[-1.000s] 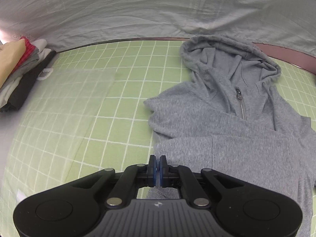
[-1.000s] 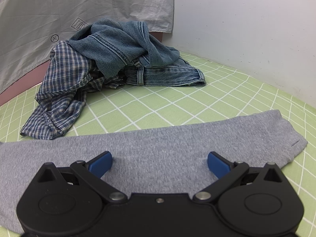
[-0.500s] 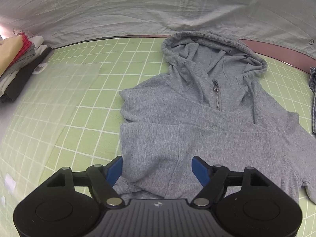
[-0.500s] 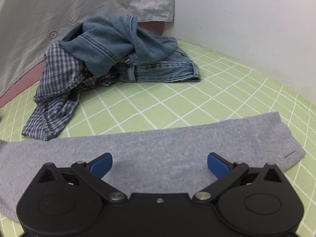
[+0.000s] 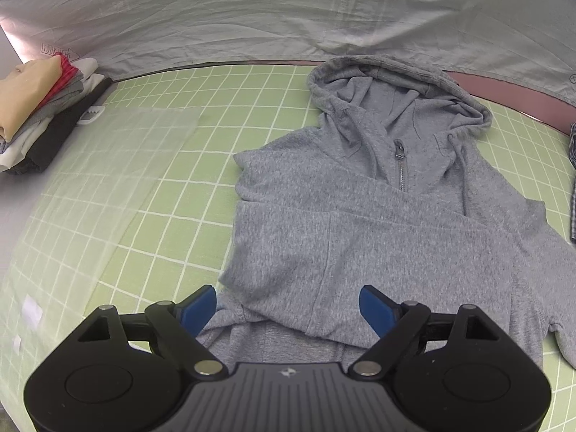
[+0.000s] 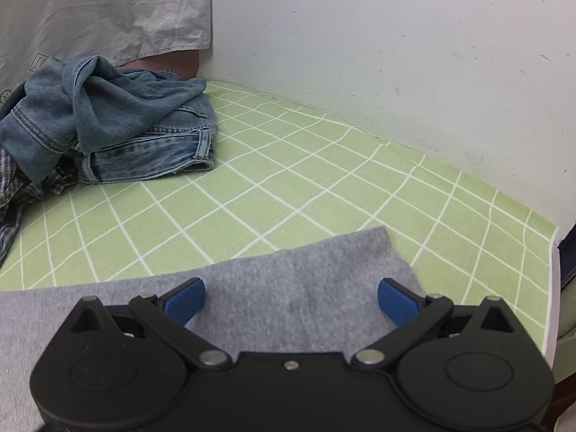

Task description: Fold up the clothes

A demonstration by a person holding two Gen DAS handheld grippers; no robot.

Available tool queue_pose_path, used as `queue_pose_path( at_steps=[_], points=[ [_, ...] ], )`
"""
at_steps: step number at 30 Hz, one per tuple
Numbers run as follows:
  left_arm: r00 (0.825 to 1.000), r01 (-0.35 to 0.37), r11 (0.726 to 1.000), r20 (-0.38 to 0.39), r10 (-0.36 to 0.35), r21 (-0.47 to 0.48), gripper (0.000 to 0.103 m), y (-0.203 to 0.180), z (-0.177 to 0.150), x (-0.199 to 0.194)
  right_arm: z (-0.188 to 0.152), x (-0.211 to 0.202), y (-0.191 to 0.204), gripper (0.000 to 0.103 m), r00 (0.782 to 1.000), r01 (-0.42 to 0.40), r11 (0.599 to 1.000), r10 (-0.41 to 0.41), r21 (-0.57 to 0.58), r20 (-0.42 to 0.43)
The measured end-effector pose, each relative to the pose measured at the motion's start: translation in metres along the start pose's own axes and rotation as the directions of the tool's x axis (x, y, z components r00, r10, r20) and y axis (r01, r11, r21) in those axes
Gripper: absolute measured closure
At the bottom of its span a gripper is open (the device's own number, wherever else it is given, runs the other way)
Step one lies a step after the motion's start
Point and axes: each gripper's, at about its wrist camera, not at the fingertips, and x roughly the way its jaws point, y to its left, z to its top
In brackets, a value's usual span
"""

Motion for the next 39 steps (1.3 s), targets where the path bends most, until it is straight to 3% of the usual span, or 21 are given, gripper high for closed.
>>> queue_pose_path(
  at_steps=[7, 14, 23, 24, 27, 29, 30, 34, 39],
  points=[
    [1.000, -0.005, 1.000, 0.000, 0.005, 0.014, 0.016, -0.005, -0.002, -0.006, 0.008, 0.010, -0.017, 0.000, 1.000, 0.023, 1.000, -0.023, -0.002, 0.013],
    [1.000, 0.011, 0.999, -0.001, -0.011, 0.031, 0.016, -0.010, -0.003, -0.009, 0.010, 0.016, -0.032, 0.000, 1.000, -0.008, 0.999, 0.008, 0.048, 0.002],
    [0.999, 0.042, 0.999, -0.012, -0.042, -0.007, 0.016, -0.006, -0.003, -0.008, 0.013, 0.014, -0.031, 0.001, 0.999, -0.013, 0.999, 0.015, 0.052, -0.029],
    [0.999, 0.043, 0.999, -0.011, -0.043, -0.014, 0.016, -0.004, -0.003, -0.008, 0.012, 0.012, -0.032, 0.004, 0.999, -0.014, 0.998, 0.016, 0.054, -0.028],
    [0.999, 0.047, 0.998, -0.016, -0.048, -0.039, 0.016, 0.001, -0.003, -0.007, 0.012, 0.004, -0.033, 0.032, 0.999, -0.037, 0.998, 0.038, 0.054, -0.015],
    [0.998, 0.051, 0.997, -0.017, -0.052, -0.055, 0.016, 0.004, -0.004, -0.006, 0.012, -0.003, -0.027, 0.072, 0.998, -0.064, 0.997, 0.065, 0.044, -0.021],
    [0.998, 0.054, 0.997, -0.016, -0.055, -0.062, 0.016, 0.006, -0.004, -0.006, 0.012, -0.006, -0.024, 0.081, 0.997, -0.077, 0.996, 0.078, 0.039, -0.025],
    [0.998, 0.069, 0.994, -0.003, -0.069, -0.083, 0.016, 0.013, -0.006, -0.009, 0.013, -0.023, -0.010, 0.085, 0.989, -0.141, 0.989, 0.142, 0.033, -0.030],
    [0.996, 0.091, 0.991, 0.027, -0.088, -0.100, 0.016, 0.025, -0.010, -0.018, 0.011, -0.061, 0.018, 0.085, 0.962, -0.274, 0.959, 0.274, 0.077, 0.011]
  ],
)
